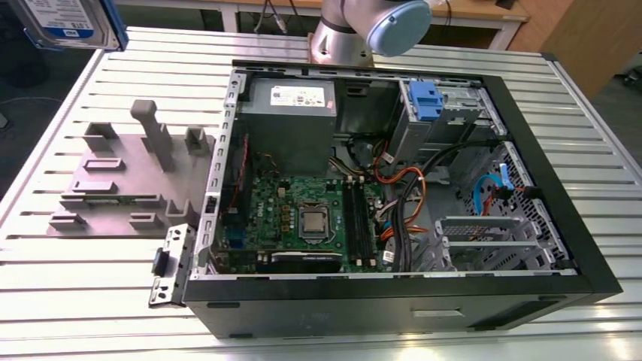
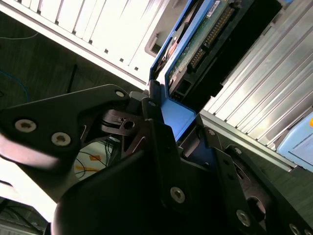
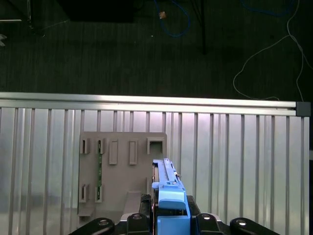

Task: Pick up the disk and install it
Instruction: 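Pick up the disk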

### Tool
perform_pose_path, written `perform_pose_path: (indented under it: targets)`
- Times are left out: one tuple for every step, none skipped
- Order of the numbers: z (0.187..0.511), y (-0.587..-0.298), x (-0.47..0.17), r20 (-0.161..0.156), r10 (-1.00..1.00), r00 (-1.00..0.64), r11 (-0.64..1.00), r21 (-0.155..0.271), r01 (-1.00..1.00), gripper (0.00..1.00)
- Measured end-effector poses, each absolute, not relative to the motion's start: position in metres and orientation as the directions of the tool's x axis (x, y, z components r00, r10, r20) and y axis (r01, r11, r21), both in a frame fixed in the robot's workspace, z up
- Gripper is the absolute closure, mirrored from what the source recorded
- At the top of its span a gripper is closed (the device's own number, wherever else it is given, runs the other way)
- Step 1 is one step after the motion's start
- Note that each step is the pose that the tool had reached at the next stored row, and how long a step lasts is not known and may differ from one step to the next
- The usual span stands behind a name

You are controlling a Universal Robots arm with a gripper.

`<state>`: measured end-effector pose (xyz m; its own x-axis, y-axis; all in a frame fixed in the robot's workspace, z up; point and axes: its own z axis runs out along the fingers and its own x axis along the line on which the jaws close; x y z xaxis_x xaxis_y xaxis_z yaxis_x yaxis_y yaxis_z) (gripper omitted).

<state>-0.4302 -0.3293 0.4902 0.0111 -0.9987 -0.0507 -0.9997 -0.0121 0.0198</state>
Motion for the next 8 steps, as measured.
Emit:
perform_pose_path:
  targets:
    - [0.4902,-0.3293,-0.4298,-0.051,-0.999,0.011,-0.012,0.02,-1.0,0.63]
    - [0.4902,-0.3293,-0.4294,-0.051,-0.999,0.011,-0.012,0.02,-1.0,0.63]
    - [0.4901,-0.3294,-0.4289,-0.051,-0.999,0.011,-0.012,0.02,-1.0,0.63]
    - [0.4902,-0.3294,-0.4284,-0.051,-0.999,0.011,-0.012,0.02,-1.0,0.63]
    - [0.4902,-0.3294,-0.4279,-0.051,-0.999,0.011,-0.012,0.02,-1.0,0.63]
    - [0.4902,-0.3293,-0.4275,-0.051,-0.999,0.011,-0.012,0.02,-1.0,0.63]
    - [0.4902,-0.3293,-0.427,-0.051,-0.999,0.011,-0.012,0.02,-1.0,0.63]
    - [0.4902,-0.3294,-0.4265,-0.051,-0.999,0.011,-0.012,0.02,-1.0,0.63]
